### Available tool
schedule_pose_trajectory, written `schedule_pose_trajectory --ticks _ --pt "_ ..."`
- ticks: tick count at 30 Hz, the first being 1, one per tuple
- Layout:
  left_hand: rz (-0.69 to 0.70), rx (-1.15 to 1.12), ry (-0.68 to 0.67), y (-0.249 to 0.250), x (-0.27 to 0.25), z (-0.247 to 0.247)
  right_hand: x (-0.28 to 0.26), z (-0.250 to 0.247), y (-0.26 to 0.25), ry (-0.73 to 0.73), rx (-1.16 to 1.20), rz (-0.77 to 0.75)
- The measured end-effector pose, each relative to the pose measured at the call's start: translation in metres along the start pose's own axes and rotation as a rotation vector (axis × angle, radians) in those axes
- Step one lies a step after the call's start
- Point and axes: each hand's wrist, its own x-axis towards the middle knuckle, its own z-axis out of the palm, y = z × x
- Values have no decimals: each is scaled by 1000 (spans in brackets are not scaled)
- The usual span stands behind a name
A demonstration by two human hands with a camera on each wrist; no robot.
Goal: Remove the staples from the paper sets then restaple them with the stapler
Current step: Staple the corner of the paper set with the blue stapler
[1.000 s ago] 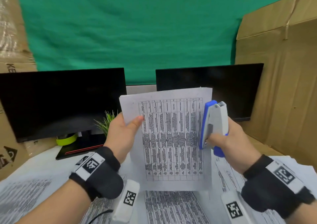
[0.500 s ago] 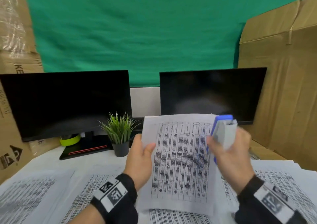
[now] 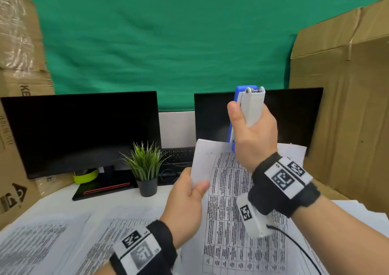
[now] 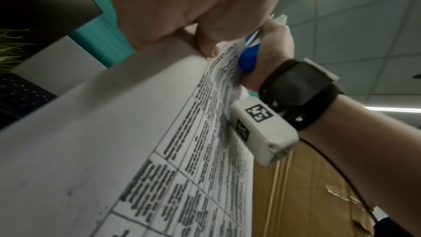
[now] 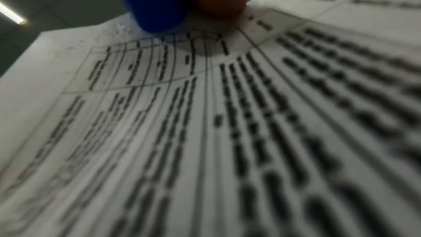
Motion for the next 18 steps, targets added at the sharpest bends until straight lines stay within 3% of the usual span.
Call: schedule_pose_trajectory --ticks 3,7,11,13,15,18 --pt "-21 19 -4 0 1 -2 6 3 5 -23 -33 55" --pt "-214 7 -44 -22 12 -2 12 11 16 -70 31 261" --pt "-363 -80 -28 -48 24 -10 18 -1 19 97 182 419" --pt "-417 -149 -14 -58 30 -17 12 -22 32 113 201 542" --pt "-441 -215 -19 -63 36 -21 1 -46 50 -20 231 738" --pt "-436 -269 -56 -62 44 -11 -23 -78 67 -388 291 1012"
